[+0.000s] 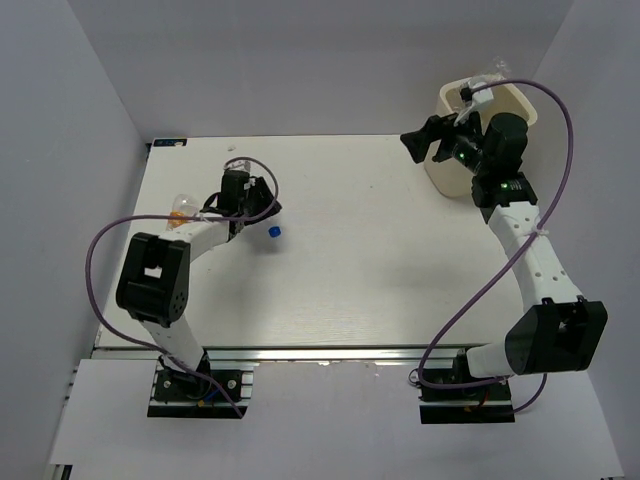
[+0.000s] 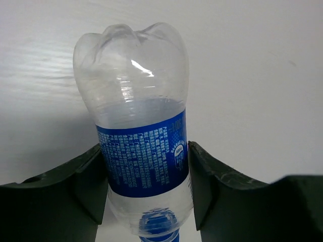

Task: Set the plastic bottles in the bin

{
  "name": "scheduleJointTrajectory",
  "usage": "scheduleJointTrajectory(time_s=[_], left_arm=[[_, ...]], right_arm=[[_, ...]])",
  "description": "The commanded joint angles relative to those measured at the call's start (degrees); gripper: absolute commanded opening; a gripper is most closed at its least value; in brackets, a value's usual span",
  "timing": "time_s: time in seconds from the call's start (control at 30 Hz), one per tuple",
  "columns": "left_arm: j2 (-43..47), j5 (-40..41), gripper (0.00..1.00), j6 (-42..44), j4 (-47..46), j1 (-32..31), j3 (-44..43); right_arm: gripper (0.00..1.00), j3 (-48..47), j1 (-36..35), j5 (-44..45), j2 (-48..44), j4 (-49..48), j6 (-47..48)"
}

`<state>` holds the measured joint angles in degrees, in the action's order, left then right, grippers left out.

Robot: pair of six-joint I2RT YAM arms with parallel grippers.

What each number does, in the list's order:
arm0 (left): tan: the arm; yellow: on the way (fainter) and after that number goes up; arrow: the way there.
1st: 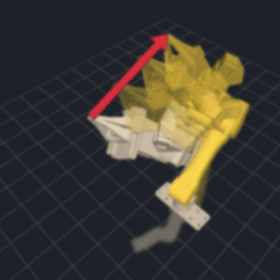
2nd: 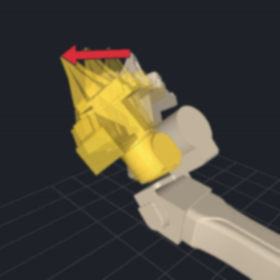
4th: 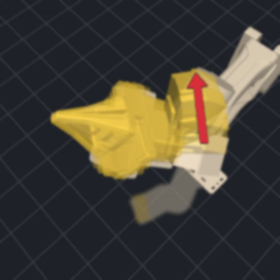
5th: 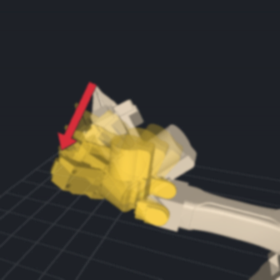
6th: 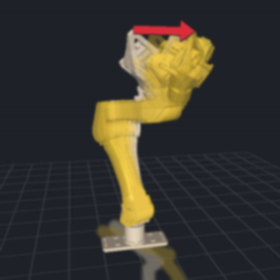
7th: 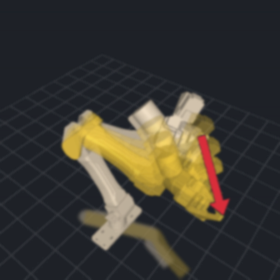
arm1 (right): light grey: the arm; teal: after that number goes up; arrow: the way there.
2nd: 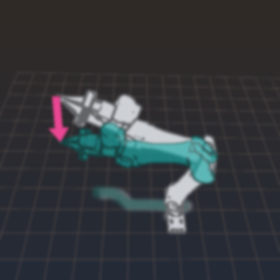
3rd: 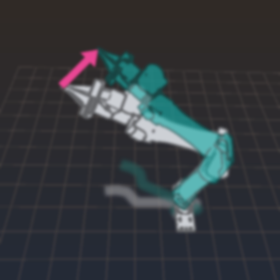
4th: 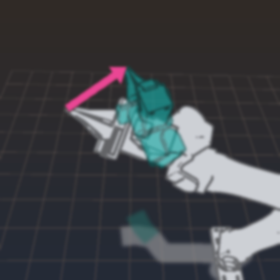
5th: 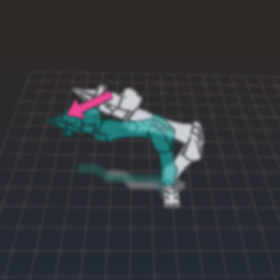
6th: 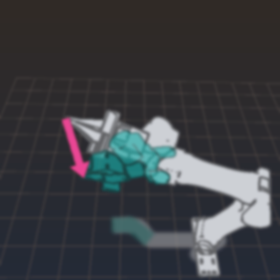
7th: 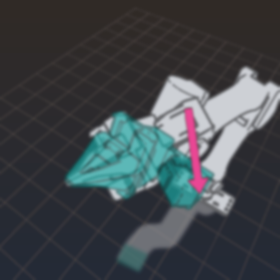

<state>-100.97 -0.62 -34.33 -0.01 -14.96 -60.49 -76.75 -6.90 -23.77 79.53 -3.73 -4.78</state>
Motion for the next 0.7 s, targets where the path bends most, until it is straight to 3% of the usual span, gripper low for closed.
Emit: scheduleJointTrajectory(time_s=[0.0,0.07,0.23,0.4,0.67], left_arm=[[8.4,-20.0,0.42,13.5,-12.8,-2.9,1.7],[11.4,-25.5,0.42,20.2,-12.8,-5.6,1.9],[16.4,-35.7,0.41,31.1,-11.9,-11.3,2.9],[19.0,-39.5,0.38,31.4,-13.3,-12.5,3.4],[20.5,-41.7,0.38,31.5,-14.6,-14.3,3.0]], right_arm=[[0.89,4.9,-1.1,-9.9,0.5,-3.7,-13.0],[0.89,7.0,-3.7,-16.4,1.3,-8.0,-15.5],[0.89,8.0,-10.3,-19.8,3.5,-9.0,-16.6],[0.89,14.1,-12.2,-21.2,3.3,-23.3,-29.6],[0.89,17.0,-15.5,-21.6,3.5,-31.5,-33.8]])
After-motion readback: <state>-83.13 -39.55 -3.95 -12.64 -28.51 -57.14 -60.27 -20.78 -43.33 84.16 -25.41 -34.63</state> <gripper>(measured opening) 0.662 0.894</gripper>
